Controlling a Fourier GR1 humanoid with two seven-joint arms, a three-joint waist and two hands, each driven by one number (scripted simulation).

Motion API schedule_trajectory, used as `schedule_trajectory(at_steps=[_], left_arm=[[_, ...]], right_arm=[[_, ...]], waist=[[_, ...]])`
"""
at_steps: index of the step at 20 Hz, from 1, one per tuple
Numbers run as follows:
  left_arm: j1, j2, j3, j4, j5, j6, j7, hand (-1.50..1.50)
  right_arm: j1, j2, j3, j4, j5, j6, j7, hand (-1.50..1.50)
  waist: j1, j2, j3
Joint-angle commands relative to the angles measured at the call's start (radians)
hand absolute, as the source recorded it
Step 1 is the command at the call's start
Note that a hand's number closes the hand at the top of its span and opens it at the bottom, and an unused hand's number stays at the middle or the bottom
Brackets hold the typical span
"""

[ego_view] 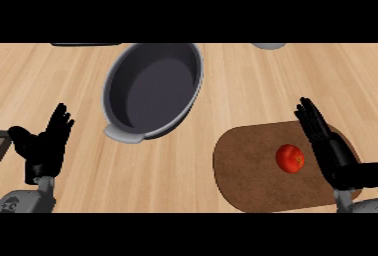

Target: Pick the tomato from the cutting board and place it in the pot

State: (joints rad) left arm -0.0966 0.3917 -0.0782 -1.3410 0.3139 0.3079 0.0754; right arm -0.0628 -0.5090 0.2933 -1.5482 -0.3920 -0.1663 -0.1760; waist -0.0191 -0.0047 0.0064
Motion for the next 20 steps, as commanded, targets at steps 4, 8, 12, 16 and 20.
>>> schedule_trajectory(at_steps=[4, 8, 12, 16, 20], left_arm=[[0.007, 0.110, -0.015, -0.062, -0.109, 0.005, 0.008, 0.00], [0.067, 0.126, -0.022, -0.038, -0.119, -0.027, -0.043, 0.00], [0.106, 0.133, -0.036, -0.070, -0.125, -0.046, -0.045, 0.00], [0.149, 0.134, -0.041, -0.155, -0.153, -0.046, -0.023, 0.00], [0.156, 0.111, -0.045, -0.207, -0.175, -0.045, 0.018, 0.00]], right_arm=[[0.156, 0.040, -0.185, 0.184, -0.248, 0.230, -0.216, 1.50], [0.169, -0.028, -0.343, 0.300, -0.030, -0.087, -0.391, -1.50], [0.254, 0.169, -0.383, 0.372, -0.063, -0.022, -0.800, -1.50], [0.274, 0.100, -0.457, 0.493, -0.134, 0.240, -0.924, -1.50], [0.215, 0.029, -0.403, 0.586, -0.007, 0.259, -0.881, -1.50]], waist=[[0.008, 0.004, 0.000], [-0.019, 0.003, -0.001], [0.003, 0.001, 0.001], [0.019, 0.003, -0.004], [0.025, 0.004, -0.005]])
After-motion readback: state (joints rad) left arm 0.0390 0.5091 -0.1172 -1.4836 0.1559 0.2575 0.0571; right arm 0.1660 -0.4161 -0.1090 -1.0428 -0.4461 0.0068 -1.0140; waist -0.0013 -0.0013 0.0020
